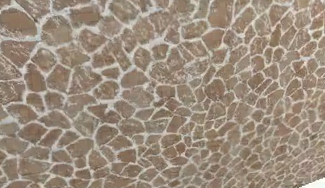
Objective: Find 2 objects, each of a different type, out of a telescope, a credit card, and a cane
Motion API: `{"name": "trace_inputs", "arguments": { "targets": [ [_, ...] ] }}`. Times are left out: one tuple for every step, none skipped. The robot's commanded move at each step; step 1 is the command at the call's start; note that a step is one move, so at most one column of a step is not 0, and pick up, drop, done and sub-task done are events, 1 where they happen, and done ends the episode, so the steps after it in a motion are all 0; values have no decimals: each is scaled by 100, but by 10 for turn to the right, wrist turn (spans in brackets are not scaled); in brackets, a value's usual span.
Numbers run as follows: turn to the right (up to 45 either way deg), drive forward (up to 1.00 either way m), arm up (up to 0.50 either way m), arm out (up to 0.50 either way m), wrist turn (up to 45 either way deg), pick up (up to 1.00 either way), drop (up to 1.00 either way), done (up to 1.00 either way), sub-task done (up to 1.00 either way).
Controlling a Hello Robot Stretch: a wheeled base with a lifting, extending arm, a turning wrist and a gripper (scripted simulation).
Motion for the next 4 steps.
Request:
{"name": "trace_inputs", "arguments": {
  "targets": [
    [450,0,0,0,0,0,0,0,0],
    [300,0,0,0,0,0,0,0,0],
    [0,100,0,0,0,0,0,0,0],
    [0,100,0,0,0,0,0,0,0]
  ]
}}
